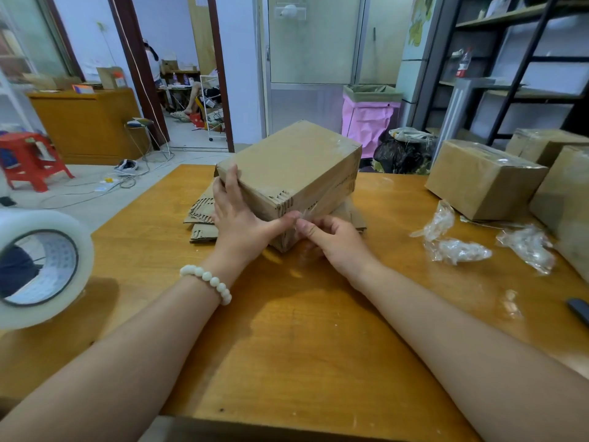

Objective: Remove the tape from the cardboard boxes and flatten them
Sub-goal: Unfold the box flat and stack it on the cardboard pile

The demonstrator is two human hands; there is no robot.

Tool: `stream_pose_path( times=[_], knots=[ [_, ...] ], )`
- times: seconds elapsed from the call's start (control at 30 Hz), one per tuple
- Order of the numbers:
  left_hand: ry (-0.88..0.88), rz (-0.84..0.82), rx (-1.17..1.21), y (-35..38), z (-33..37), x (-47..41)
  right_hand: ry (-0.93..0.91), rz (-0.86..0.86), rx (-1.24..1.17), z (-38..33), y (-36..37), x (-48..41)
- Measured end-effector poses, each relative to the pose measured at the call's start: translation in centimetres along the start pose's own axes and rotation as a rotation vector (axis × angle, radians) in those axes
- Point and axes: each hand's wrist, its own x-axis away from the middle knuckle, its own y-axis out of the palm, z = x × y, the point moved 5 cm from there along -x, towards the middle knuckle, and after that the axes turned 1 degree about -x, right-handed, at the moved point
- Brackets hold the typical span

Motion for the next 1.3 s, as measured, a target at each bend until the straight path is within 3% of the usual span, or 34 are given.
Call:
stream_pose_path(
  times=[0.27,0.6,0.73,0.83,1.0,1.1,1.3],
  knots=[
    [-0.029,-0.006,0.058,0.2,0.1,0.0,0.028,0.150,0.101,1.0,-0.8,-0.5],
    [-0.102,-0.054,0.215,0.1,-0.2,-0.2,-0.201,0.187,0.404,-1.2,-0.6,0.1],
    [-0.113,-0.025,0.308,-0.2,-0.4,-0.4,-0.285,0.124,0.394,-1.4,-0.8,0.5],
    [-0.117,-0.019,0.321,-0.1,-0.7,-0.5,-0.274,0.016,0.313,-1.2,-0.7,0.9],
    [-0.122,-0.028,0.377,-0.5,-1.0,-0.7,-0.150,0.159,0.079,-0.6,-1.1,0.3],
    [-0.098,-0.043,0.345,-0.3,-0.7,-0.6,-0.049,0.082,0.154,0.2,-0.8,0.1],
    [-0.084,-0.032,0.361,-0.1,-0.5,-0.6,-0.115,0.088,0.305,-0.2,-0.7,-0.1]
  ],
)
